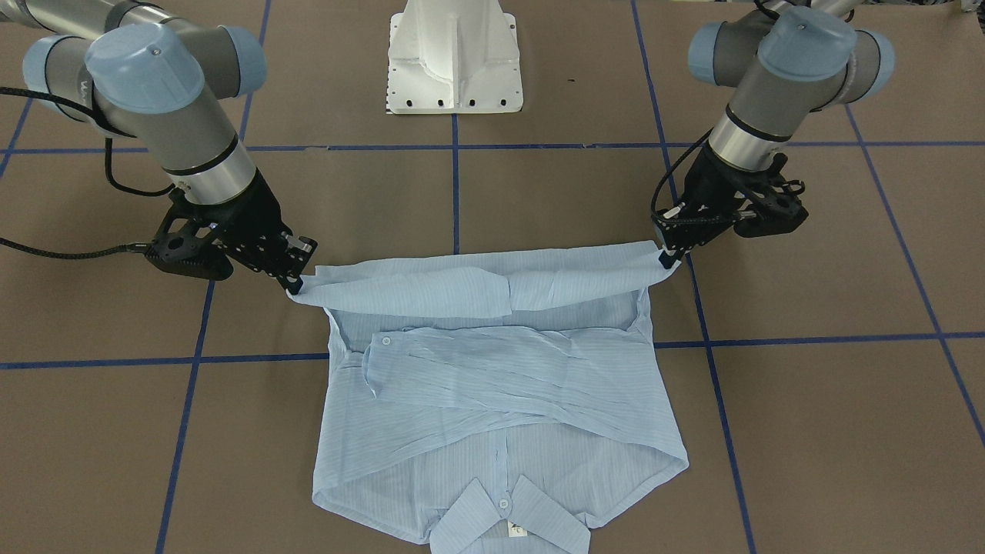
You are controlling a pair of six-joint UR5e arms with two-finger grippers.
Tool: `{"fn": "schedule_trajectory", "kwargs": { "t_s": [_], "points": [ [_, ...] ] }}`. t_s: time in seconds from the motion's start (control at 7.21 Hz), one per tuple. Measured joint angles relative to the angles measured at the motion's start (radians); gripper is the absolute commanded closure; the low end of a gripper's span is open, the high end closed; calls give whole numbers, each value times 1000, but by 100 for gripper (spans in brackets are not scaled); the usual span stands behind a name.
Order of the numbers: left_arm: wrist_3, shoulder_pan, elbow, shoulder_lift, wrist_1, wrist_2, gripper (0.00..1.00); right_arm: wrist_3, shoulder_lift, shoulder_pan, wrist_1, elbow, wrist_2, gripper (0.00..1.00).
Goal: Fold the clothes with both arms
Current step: 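Lift the hem with both grippers and fold it over onto the collar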
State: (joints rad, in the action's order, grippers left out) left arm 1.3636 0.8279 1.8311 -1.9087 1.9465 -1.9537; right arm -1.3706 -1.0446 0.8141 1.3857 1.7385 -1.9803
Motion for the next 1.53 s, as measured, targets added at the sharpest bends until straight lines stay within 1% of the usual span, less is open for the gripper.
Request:
{"fn": "schedule_trajectory", "kwargs": {
  "t_s": [0.28,0.55,0.69,0.97,1.11,1.25,1.53],
  "points": [
    [-9,42,-81,-62,2,0,100,1,87,27,-40,-131,-2,100],
    [-25,82,-198,-143,20,-1,100,6,166,55,-56,-255,-3,100],
    [-29,97,-281,-180,68,-2,100,12,186,72,-85,-312,-6,100],
    [-32,108,-468,-249,206,-1,100,20,208,96,-142,-401,-15,100],
    [-32,109,-524,-271,243,0,100,21,232,99,-153,-440,-16,100],
    [-32,109,-546,-281,257,1,100,22,256,100,-157,-474,-17,100],
    [-32,109,-558,-288,263,1,100,25,281,99,-161,-514,-17,100]
  ]
}}
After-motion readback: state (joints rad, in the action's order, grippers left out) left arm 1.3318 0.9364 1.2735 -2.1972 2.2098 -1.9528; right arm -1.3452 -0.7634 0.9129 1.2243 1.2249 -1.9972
